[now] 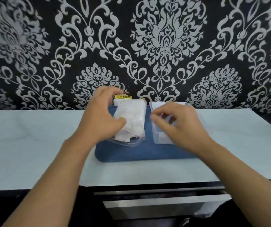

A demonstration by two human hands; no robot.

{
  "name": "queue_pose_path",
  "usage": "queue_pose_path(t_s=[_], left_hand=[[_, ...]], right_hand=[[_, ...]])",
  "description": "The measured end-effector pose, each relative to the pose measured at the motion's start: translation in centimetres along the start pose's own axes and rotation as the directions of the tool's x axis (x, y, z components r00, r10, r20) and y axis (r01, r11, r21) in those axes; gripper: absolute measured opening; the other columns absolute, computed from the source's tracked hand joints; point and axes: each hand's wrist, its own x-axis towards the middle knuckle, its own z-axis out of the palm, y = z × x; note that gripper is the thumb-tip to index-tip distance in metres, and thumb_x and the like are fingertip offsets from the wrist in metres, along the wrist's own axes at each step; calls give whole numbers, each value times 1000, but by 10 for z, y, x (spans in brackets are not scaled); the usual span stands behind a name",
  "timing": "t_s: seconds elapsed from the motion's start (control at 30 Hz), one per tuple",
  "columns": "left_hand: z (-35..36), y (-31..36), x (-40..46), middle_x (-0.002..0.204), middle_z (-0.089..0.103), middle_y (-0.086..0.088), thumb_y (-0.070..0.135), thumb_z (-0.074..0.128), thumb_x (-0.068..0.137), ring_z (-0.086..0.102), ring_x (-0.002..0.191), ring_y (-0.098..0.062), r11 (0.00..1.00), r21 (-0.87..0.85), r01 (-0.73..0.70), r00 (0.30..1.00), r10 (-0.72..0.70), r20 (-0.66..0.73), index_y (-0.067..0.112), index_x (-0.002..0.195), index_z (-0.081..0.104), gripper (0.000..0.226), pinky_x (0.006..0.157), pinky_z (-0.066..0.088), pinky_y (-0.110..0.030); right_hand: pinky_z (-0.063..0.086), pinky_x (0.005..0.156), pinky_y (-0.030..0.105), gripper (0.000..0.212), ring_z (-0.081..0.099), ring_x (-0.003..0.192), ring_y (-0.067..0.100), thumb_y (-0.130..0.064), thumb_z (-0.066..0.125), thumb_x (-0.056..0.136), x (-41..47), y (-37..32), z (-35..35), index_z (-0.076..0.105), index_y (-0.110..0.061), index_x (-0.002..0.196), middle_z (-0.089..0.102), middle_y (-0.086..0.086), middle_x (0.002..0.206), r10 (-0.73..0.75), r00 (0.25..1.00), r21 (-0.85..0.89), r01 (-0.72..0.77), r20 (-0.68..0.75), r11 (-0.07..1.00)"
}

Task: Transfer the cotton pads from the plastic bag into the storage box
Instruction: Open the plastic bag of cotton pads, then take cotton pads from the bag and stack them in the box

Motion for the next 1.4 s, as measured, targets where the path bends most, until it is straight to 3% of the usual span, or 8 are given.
queue_pose_path(t_s=[0.1,0.17,0.37,0.5,0.77,1.13,1.3,1.4], left_hand=[[-9,-38,-13,132,50,11,20,94,62,55,104,-3,955,73,288,901,-296,318,31,141,41,96,86,50,-20],[1,-51,-12,134,54,6,36,96,59,60,108,-14,929,75,362,871,-365,330,27,149,34,110,90,52,-30],[39,-60,-4,95,67,-3,30,67,87,64,88,-28,954,203,220,927,-269,261,18,107,59,24,83,54,-46],[40,-50,1,96,72,-2,20,59,93,67,88,-25,978,123,167,971,-185,155,17,109,68,18,84,55,-42],[43,-42,-1,81,69,5,23,54,98,63,76,-13,979,10,205,975,-205,83,18,95,70,17,67,46,-30],[48,-43,-2,86,67,3,39,54,97,63,82,-17,954,84,290,946,-298,129,22,100,61,19,74,52,-36],[45,-53,4,99,67,-3,27,56,95,63,89,-26,922,183,340,925,-363,109,21,98,59,7,72,47,-34],[35,-50,7,105,65,4,20,66,84,63,99,-22,919,96,383,916,-392,92,24,109,59,26,81,49,-33]], right_hand=[[41,61,33,12,60,75,19,-34,56,96,-17,-43,39,66,-29,89,67,-6,83,-85,928,-199,166,362,966],[35,63,34,16,62,86,29,-34,48,100,-17,-37,64,62,-29,106,65,1,98,46,901,-423,158,432,892],[32,53,31,20,64,83,27,-23,62,93,7,-8,85,54,-25,111,62,-1,94,94,974,-685,76,208,725],[36,48,30,35,57,77,28,-29,88,68,16,2,81,72,-23,99,56,4,81,-53,998,-731,46,13,681],[48,77,40,44,51,99,32,-23,88,68,19,17,82,75,-20,110,54,8,105,-45,998,-483,18,-45,875],[47,90,43,26,45,113,28,-15,74,76,13,21,84,75,-20,101,51,4,123,39,988,-428,29,148,903],[42,88,22,18,55,103,13,-9,78,76,12,4,52,74,-21,88,63,1,111,116,985,118,-131,129,984],[55,71,29,22,66,83,22,-5,75,85,13,6,18,70,-4,106,74,16,95,374,904,629,-415,206,657]])
